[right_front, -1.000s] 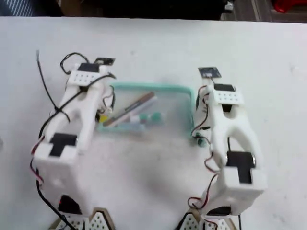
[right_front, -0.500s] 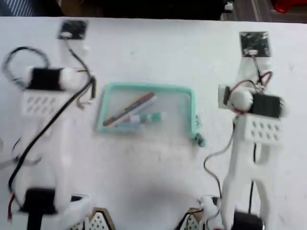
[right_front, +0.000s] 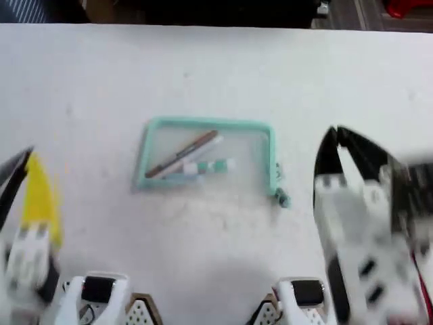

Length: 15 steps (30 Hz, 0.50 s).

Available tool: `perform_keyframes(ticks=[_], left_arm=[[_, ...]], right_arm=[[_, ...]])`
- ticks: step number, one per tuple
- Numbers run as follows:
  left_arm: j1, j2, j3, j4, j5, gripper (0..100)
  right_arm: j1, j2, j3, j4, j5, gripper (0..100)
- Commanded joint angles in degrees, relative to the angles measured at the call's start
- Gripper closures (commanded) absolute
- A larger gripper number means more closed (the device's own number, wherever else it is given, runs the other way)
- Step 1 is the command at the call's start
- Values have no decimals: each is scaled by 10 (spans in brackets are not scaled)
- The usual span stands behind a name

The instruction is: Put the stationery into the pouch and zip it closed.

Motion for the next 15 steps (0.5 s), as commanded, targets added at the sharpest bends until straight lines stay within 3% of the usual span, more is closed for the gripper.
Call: perform_keyframes(ticks=[1,15], left_arm=[[-6,-74,-16,0,-25,976],[-7,-289,-11,4,-37,976]], right_arm=[[-17,-54,-14,16,8,982],[-45,-346,-6,17,2,981]])
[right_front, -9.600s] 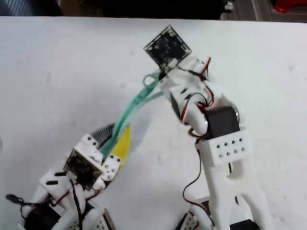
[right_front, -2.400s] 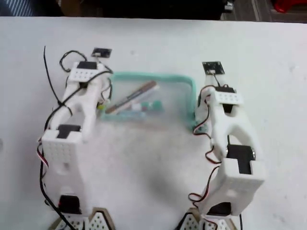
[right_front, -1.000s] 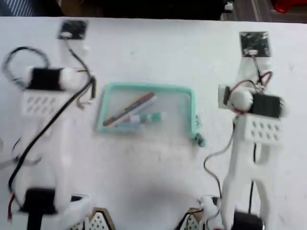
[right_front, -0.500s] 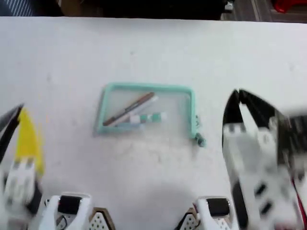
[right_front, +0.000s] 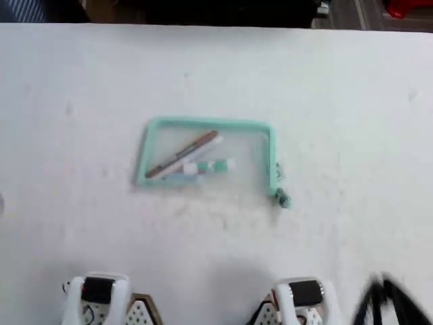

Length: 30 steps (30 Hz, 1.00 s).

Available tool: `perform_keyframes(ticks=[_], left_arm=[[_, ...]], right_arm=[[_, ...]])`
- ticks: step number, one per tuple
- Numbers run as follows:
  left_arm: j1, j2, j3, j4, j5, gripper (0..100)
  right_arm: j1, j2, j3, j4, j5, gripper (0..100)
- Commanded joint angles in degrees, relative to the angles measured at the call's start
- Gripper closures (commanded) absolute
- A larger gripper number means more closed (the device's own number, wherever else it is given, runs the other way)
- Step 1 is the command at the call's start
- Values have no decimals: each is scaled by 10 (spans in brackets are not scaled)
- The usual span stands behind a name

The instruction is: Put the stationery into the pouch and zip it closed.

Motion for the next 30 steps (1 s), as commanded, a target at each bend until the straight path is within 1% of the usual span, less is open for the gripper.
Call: perform_keyframes(ticks=[1,4,6,8,11,16,20,26,30], left_arm=[[-7,-28,0,4,-2,976],[-7,-69,1,4,-3,976],[-7,-93,6,5,-4,975],[-7,-116,40,4,-5,974],[-7,-153,140,-11,-6,975],[-7,-179,343,-75,-8,976],[-7,-179,491,-135,-30,976],[-7,-179,648,-193,-31,973],[-7,-179,746,-256,-31,973]], right_arm=[[-2,-60,11,17,2,981],[-2,-138,75,17,3,981],[-3,-190,148,17,7,981],[-5,-221,222,16,7,981],[-8,-205,273,16,7,981],[-3,-211,313,-18,7,981],[-3,-212,366,-52,7,981],[-3,-212,469,-105,7,981],[-7,-212,564,-149,7,981]])
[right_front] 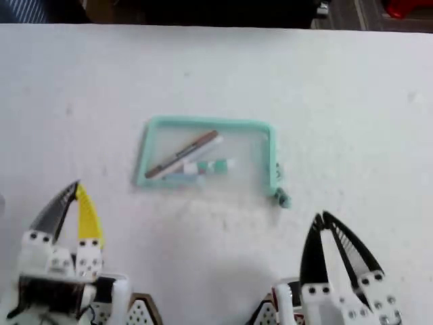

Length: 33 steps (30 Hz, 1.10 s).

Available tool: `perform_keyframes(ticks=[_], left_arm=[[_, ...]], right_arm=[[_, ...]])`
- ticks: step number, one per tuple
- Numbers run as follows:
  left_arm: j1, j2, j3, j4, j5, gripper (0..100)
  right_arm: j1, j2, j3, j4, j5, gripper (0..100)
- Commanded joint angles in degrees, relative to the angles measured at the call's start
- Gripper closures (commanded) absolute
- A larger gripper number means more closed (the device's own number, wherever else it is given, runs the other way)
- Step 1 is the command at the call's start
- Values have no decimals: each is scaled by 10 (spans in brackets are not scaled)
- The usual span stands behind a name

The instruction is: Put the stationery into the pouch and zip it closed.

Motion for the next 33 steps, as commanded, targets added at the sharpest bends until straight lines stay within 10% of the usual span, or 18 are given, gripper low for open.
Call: perform_keyframes(ticks=[1,16,22,33], left_arm=[[-6,1,85,-73,-4,973],[-83,1,534,-469,-1,972],[-80,3,534,-454,2,972],[-127,3,534,-207,2,973]], right_arm=[[-3,-4,82,-49,7,981],[2,-4,564,-464,3,981],[2,-1,695,-620,3,981],[44,5,696,-401,2,981]])
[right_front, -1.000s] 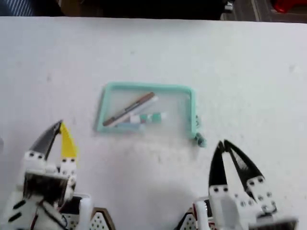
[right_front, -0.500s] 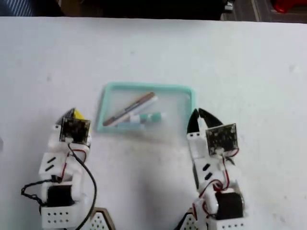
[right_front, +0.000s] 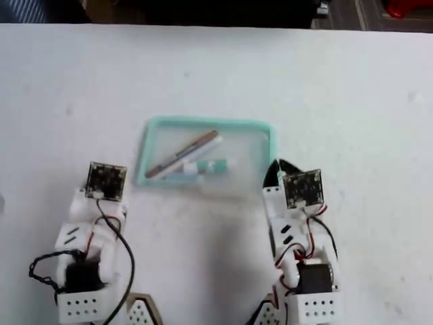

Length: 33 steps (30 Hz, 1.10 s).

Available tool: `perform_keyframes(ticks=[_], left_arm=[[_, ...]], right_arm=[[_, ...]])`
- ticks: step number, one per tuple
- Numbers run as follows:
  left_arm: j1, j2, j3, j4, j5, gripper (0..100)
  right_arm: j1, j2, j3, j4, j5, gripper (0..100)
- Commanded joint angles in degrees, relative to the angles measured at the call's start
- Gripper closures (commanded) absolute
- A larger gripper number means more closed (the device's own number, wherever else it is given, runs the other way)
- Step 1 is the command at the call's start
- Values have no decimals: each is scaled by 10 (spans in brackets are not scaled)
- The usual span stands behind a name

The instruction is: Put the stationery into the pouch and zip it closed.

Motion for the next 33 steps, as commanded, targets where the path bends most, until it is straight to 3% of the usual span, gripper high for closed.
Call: perform_keyframes(ticks=[1,10,33], left_arm=[[-24,-6,-1,105,2,973],[-22,-6,-1,220,3,973],[-14,-6,-1,222,2,976]], right_arm=[[11,0,5,126,1,981],[7,-3,5,356,1,981],[11,-3,5,358,1,981]])
